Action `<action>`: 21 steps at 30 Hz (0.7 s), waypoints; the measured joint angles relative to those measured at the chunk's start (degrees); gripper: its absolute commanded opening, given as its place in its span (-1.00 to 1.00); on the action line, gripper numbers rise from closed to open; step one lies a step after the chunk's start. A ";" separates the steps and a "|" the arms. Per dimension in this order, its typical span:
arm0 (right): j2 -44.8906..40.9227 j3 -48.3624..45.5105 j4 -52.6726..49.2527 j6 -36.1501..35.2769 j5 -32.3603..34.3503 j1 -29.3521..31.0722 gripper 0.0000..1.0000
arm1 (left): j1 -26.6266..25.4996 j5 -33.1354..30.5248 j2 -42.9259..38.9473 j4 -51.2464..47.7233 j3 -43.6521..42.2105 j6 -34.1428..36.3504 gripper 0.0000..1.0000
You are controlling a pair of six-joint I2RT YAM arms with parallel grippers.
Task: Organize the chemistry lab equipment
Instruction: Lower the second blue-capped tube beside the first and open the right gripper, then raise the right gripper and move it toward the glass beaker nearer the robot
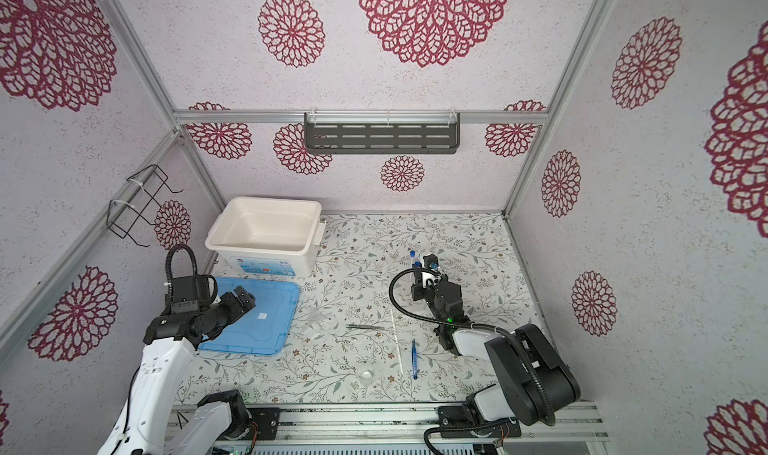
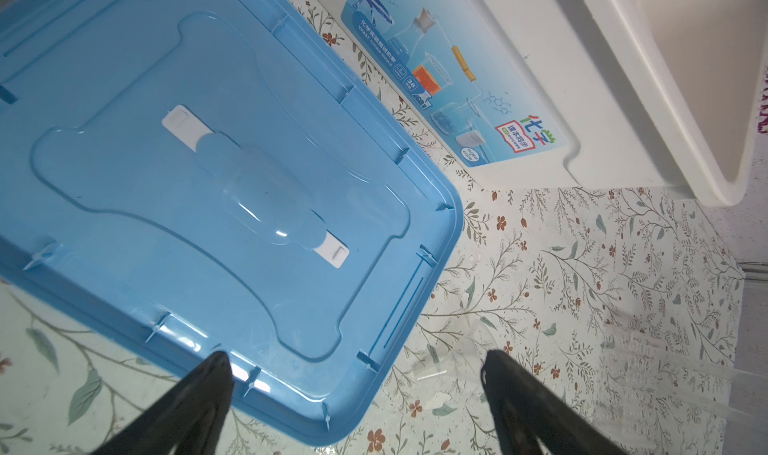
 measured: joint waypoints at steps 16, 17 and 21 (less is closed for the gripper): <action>-9.84 1.53 -9.55 -0.02 -0.76 -0.02 -0.12 | -0.04 0.00 -0.02 0.00 0.00 0.00 0.95; -11.32 2.25 -11.30 0.00 -0.90 0.00 -0.11 | -0.04 0.00 -0.02 0.00 0.00 0.00 0.95; -17.40 6.78 -20.41 0.02 -1.99 0.00 -0.04 | -0.04 0.02 -0.11 0.00 0.00 0.00 0.95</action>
